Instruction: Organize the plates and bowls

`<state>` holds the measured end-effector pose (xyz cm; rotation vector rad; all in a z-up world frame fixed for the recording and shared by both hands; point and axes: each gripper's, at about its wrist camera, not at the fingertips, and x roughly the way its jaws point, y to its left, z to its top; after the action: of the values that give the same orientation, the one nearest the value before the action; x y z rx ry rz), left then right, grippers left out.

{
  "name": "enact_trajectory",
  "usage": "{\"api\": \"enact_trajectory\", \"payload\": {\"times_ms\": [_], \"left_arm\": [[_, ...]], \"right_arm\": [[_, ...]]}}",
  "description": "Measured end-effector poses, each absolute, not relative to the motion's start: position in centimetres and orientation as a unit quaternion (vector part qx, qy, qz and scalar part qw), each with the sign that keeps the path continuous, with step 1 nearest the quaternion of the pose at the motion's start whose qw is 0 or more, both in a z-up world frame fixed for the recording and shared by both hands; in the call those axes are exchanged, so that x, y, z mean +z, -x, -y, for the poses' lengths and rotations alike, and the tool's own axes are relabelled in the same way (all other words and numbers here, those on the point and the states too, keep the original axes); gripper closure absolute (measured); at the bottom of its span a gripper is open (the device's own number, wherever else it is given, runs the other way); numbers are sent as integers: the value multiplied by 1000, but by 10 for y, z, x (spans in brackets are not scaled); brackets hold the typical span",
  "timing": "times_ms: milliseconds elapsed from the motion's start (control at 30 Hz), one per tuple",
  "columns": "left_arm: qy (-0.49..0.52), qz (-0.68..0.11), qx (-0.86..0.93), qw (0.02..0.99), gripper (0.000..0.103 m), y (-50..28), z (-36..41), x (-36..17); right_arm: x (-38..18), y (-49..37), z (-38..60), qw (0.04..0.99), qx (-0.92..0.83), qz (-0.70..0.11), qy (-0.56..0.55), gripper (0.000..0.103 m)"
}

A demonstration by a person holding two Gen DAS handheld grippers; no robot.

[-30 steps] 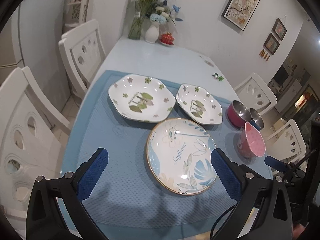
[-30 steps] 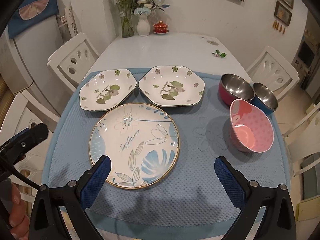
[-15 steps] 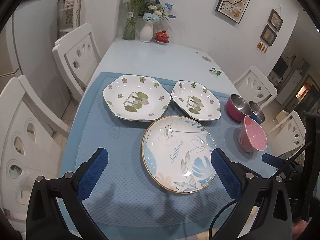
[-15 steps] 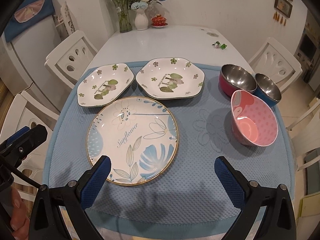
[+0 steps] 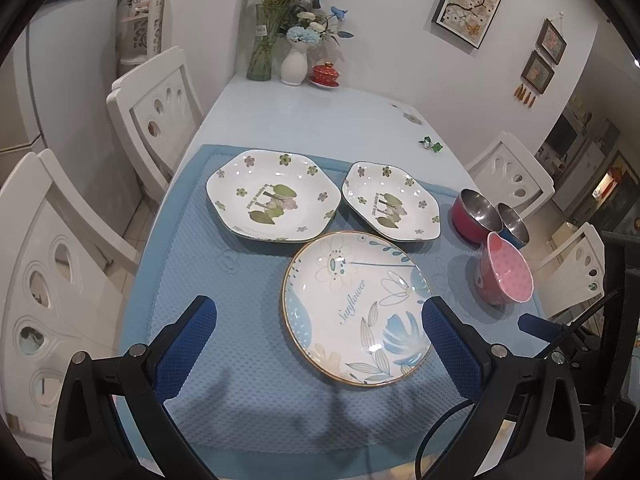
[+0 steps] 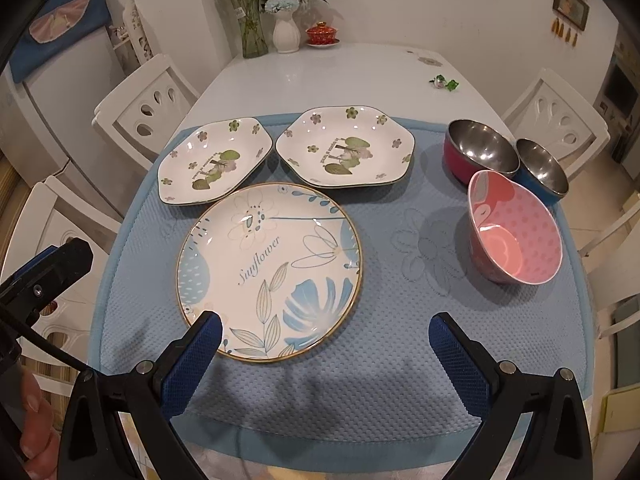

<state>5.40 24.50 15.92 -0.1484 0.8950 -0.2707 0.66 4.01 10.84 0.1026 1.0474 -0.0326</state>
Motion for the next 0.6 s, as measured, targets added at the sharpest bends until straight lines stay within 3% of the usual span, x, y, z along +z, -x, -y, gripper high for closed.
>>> {"api": "enact_trajectory", "payload": {"times_ms": [600], "left_arm": [[87,-444,-129,882,1,-53,-255,150]], "right_arm": [[107,-6,-43,865,-23,-499,-37,0]]}}
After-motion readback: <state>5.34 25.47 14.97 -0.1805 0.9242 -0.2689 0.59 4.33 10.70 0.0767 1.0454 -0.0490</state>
